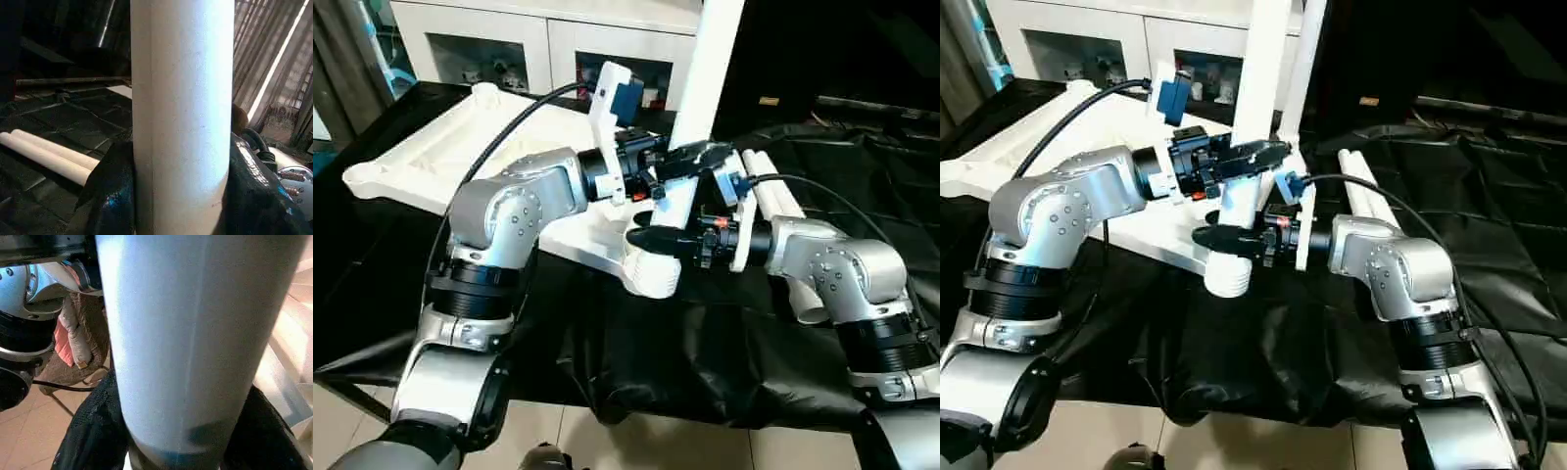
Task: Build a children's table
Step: Pick table leg
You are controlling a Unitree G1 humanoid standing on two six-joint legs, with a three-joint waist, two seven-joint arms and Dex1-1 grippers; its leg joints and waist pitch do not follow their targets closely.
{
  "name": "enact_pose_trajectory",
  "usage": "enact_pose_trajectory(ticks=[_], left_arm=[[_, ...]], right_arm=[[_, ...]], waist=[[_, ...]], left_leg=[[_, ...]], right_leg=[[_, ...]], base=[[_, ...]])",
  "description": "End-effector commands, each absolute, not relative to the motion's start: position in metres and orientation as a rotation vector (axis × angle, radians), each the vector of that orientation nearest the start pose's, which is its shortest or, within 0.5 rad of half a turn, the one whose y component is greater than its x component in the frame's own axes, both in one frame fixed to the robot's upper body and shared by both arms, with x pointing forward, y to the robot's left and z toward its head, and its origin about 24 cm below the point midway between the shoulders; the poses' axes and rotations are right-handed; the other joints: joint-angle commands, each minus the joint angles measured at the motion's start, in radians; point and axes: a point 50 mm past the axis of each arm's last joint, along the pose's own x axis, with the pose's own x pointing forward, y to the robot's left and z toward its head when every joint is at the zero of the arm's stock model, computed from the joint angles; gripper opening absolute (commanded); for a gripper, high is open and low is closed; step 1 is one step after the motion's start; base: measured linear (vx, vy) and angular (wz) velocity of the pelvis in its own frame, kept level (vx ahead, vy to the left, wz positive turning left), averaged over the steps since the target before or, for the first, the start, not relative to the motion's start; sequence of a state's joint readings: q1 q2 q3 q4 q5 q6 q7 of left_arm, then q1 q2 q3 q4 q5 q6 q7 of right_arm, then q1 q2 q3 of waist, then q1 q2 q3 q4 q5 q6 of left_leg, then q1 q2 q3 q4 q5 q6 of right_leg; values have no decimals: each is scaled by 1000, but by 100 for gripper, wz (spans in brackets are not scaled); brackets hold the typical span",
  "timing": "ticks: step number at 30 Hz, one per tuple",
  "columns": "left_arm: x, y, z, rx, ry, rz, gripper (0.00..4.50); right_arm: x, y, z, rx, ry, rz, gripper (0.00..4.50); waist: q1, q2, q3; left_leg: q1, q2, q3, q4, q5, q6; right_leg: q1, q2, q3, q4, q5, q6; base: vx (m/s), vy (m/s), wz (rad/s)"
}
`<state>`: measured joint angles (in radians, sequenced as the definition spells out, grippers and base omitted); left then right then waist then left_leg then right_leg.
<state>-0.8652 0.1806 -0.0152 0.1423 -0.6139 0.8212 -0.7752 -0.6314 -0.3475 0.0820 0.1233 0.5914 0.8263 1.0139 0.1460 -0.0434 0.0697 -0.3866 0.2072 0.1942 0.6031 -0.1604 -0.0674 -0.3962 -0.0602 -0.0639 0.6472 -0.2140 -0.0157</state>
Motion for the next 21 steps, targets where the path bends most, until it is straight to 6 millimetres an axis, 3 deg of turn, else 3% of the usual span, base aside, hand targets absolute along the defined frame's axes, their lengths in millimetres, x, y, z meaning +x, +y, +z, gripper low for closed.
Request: enact_pose_trajectory(ticks=[1,5,8,11,18,21], left_arm=[[327,60,215,-259,75,-1278,185],[327,60,215,-258,76,-1278,185],[327,59,215,-258,75,-1278,185],[328,60,216,-257,75,-1278,185],[327,60,215,-254,77,-1281,185],[328,60,215,-255,77,-1280,185]], right_arm=[[310,-112,145,252,293,1310,191],[311,-113,144,244,290,1290,191],[310,-112,145,266,297,1313,260],[310,-112,145,245,290,1306,273],[309,-112,144,253,292,1316,275],[309,-112,144,260,298,1317,234]], waist=[[1,-4,-88],[1,-5,-88],[1,-4,-89],[1,-5,-89],[1,-4,-89],[1,-3,-89]], left_leg=[[18,23,-15,-52,-56,8],[18,23,-15,-52,-57,8],[19,23,-15,-52,-57,9],[18,22,-15,-52,-56,10],[19,23,-15,-51,-53,12],[18,22,-15,-51,-55,12]], right_leg=[[60,-78,49,-65,11,-195],[61,-77,49,-64,14,-196],[61,-77,49,-64,20,-198],[61,-77,49,-63,21,-199],[61,-77,49,-62,31,-203],[62,-78,49,-63,25,-203]], base=[[0,0,0],[0,0,0],[0,0,0],[0,0,0],[0,0,0],[0,0,0]])
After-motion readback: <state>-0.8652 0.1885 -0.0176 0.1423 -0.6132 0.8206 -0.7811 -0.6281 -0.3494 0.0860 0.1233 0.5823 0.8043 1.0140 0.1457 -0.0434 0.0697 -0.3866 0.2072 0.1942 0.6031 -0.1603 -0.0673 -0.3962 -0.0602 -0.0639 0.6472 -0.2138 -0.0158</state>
